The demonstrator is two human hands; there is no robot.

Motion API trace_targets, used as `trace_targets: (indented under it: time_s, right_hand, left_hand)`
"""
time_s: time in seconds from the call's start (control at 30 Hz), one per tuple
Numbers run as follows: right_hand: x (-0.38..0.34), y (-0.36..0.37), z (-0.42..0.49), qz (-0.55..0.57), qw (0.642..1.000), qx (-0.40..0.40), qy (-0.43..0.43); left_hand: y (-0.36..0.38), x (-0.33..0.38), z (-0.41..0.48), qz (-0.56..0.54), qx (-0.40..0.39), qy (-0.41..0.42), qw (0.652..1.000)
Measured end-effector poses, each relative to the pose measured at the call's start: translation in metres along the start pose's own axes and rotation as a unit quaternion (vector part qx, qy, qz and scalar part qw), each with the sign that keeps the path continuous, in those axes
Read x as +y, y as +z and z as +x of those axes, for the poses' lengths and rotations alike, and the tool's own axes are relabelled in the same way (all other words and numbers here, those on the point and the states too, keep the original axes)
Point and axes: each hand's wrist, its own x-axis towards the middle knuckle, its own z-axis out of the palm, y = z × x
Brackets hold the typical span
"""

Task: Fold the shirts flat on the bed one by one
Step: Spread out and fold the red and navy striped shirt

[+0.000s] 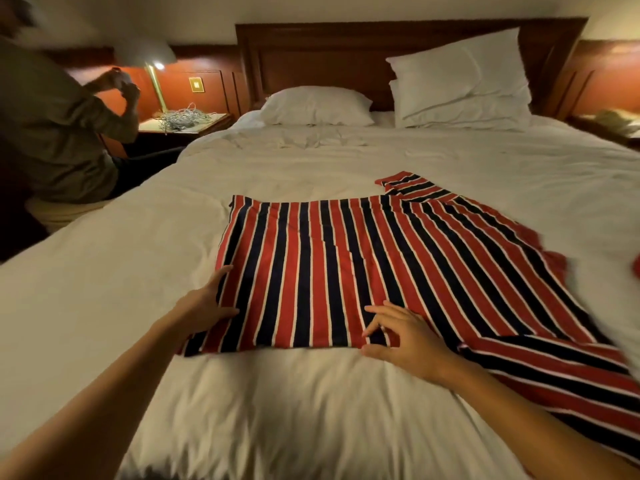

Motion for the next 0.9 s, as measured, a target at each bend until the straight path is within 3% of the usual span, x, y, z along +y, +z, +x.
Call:
trace_targets:
  time_s: [0.17,0.33,0.43,0.53,0.6,0.67,0.8,0.9]
  right_hand:
    - [-0.029,-0.004,-0.005,0.065,0.997,0.041,-0.008]
    - [-0.039,-0.022,-0.018,0.071,0.997,-0.001,-0.011]
    - [-0.019,-0.037,-0.035,0.045,0.997,0.043,0.043]
    - [0.017,-0.048,-0.063,-0.082,0.985,0.021,0.151]
    - [0.04,-0.046,-0.089,-0.148,0.972,-0.016,0.184]
    - [0.056,-0.042,-0.117,-0.172,0.969,-0.021,0.175]
    - [0.061,-0.032,-0.148,-0.183,0.968,0.047,0.167]
    - [0.048,-0.019,-0.158,-0.152,0.966,0.133,0.162]
  left_hand:
    - [-0.002,-0.012,-0.031,0.202,0.091,0.037,0.975]
    - [-0.027,-0.008,-0.046,0.362,-0.009,-0.042,0.931]
    - [-0.011,0.006,-0.051,0.411,0.017,-0.09,0.907]
    - [0.016,0.025,-0.054,0.323,0.065,-0.043,0.943]
    - [0.039,0.035,-0.057,0.202,-0.01,0.036,0.979]
    - [0.061,0.031,-0.062,0.136,-0.044,0.085,0.986]
    - [0.078,0.01,-0.073,0.042,0.03,0.145,0.988]
    - [0.076,0.009,-0.076,-0.004,0.039,0.182,0.982]
